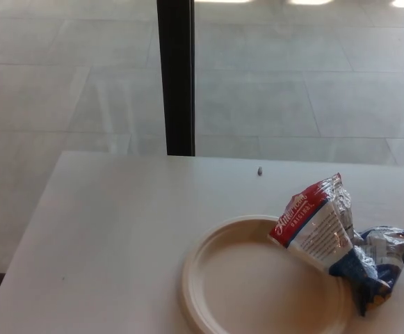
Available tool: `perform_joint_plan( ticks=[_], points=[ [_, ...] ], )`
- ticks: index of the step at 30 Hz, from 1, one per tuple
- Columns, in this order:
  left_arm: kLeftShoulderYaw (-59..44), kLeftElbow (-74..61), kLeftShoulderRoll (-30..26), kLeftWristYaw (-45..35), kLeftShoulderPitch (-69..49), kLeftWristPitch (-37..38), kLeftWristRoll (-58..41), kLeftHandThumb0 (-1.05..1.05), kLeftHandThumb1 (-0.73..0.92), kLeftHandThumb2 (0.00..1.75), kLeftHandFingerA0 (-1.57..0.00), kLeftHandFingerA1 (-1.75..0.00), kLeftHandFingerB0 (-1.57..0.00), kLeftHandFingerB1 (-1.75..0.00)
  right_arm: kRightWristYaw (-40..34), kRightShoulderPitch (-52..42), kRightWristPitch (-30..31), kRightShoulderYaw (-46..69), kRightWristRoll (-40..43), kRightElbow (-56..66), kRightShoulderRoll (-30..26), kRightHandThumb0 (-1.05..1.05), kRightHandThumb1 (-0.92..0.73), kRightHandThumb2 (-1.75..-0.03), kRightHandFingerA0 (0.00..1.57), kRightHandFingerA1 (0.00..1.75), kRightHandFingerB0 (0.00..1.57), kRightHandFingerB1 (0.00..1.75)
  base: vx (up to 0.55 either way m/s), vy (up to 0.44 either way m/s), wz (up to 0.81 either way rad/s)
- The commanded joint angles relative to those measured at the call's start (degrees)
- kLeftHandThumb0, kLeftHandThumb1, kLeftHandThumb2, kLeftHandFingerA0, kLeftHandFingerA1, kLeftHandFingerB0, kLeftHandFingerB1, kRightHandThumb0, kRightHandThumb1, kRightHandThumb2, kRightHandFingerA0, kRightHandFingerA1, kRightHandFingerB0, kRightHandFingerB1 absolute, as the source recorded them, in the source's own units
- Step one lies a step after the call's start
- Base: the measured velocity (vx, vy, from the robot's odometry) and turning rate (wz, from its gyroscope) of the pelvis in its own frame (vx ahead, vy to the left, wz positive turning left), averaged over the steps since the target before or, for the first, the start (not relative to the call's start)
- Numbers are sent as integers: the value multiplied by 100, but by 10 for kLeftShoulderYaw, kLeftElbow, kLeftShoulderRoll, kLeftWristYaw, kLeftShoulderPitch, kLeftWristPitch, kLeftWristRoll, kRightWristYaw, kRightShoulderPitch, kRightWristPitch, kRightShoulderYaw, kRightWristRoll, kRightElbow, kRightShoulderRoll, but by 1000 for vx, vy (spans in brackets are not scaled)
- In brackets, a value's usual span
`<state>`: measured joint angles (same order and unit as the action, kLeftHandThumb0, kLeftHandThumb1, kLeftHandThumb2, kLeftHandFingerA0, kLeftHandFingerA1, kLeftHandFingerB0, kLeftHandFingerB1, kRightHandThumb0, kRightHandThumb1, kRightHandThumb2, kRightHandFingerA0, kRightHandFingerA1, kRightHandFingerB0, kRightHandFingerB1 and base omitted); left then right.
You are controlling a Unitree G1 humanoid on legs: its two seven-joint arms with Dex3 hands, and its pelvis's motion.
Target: The robot uses its right hand to pick up a bag of sunflower seeds kept in the middle of the desk and tilts it over a plate kept next to it to pour out a few seeds and then puts the bag of seeds back on the desk
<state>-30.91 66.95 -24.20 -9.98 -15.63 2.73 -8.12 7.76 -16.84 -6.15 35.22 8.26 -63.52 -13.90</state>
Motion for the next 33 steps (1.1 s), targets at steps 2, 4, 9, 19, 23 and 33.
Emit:
perform_joint_plan(
  ticks=[2,4,9,19,23,33],
  points=[
    [-73,35,-36,-63,1,6,-82,-70,69,60,-47,-68,-38,-46,42,19,-31,126,142,-45,-27,-69,-72,-65,4,52,6,31,0,0,0],
    [-75,39,-38,-64,3,5,-78,-71,69,61,-47,-67,-38,-45,47,20,-29,136,143,-45,-27,-70,-52,-94,1,48,1,34,0,0,0],
    [-112,63,-35,-82,14,13,-103,-67,67,60,-43,-59,-35,-41,23,31,-11,178,163,-51,-44,-76,-58,-98,0,29,0,20,0,0,0],
    [-191,64,-30,-119,53,22,-164,-73,70,61,-40,-54,-34,-38,-111,97,14,286,231,-44,-91,-81,-86,-71,0,35,0,0,0,0,0],
    [-193,63,-24,-124,61,30,-161,-74,71,62,-36,-50,-35,-38,-150,148,10,306,242,-32,-128,-105,-76,-105,0,16,0,2,0,0,0],
    [-188,52,-26,-148,83,60,-169,-72,77,63,-39,-53,-35,-36,-60,246,56,277,268,158,-171,-102,-67,-97,0,13,0,4,0,0,0]
  ],
)
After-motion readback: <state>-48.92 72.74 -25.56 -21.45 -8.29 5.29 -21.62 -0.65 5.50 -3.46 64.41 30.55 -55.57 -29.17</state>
